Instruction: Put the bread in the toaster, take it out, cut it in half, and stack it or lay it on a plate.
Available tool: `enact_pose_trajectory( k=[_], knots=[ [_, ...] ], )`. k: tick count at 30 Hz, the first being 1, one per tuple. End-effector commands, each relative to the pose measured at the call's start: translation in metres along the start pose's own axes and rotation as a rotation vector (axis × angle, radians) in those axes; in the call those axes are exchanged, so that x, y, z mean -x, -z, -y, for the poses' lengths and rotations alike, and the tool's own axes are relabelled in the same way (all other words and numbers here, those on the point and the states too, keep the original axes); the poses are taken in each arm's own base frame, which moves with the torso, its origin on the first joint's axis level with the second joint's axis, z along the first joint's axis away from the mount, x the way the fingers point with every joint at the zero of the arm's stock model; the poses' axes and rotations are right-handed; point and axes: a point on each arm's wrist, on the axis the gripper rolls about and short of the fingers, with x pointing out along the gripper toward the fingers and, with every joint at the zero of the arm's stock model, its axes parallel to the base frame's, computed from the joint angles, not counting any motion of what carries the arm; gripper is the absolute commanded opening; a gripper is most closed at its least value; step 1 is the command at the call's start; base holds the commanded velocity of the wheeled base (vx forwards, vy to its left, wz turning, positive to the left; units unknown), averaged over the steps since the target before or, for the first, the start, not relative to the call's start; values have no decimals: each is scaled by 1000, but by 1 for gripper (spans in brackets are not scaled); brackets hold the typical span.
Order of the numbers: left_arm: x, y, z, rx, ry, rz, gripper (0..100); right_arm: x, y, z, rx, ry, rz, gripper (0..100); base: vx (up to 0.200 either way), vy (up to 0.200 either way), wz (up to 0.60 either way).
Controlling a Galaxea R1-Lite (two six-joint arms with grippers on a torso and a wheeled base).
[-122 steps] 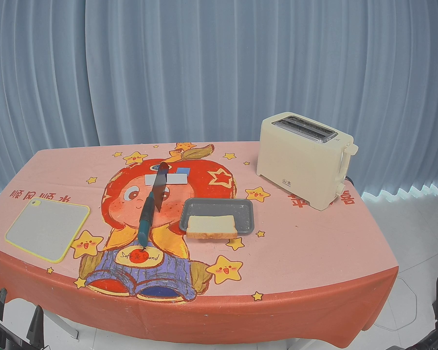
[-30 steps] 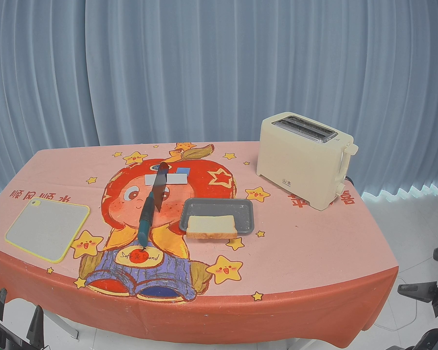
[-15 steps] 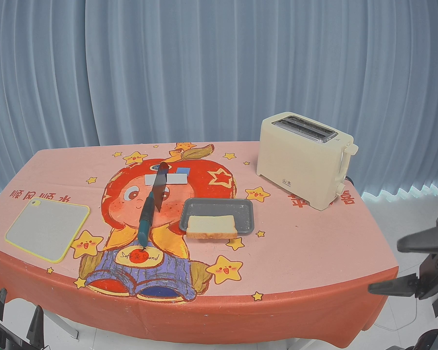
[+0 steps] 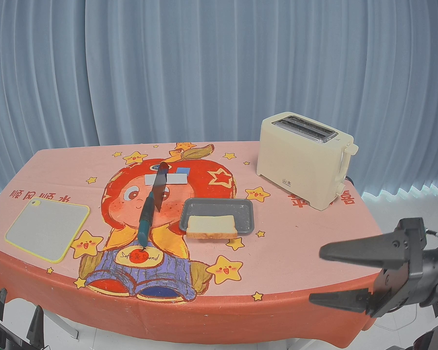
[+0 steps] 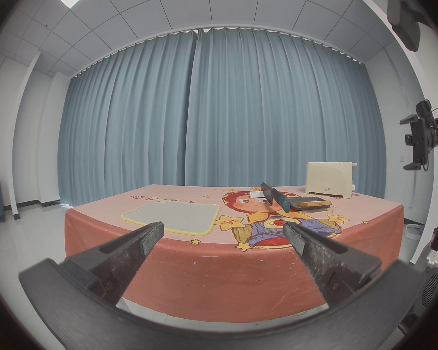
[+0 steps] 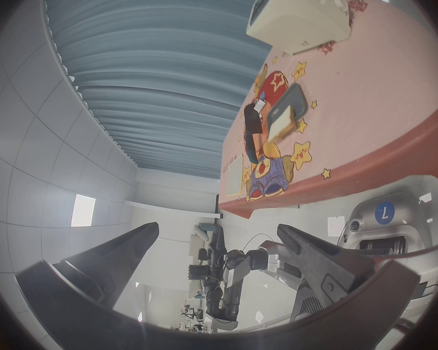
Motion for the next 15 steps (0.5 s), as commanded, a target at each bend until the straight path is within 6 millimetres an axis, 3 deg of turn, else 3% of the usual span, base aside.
enact_pose_trajectory(
  k=[1,15],
  knots=[
    [-1,5,0,1,-1,-19,100,-16,4,13,-17,62,-33,100,0,0,0],
    [-1,5,0,-1,-1,-19,100,-55,-2,23,-47,60,13,100,0,0,0]
  ],
)
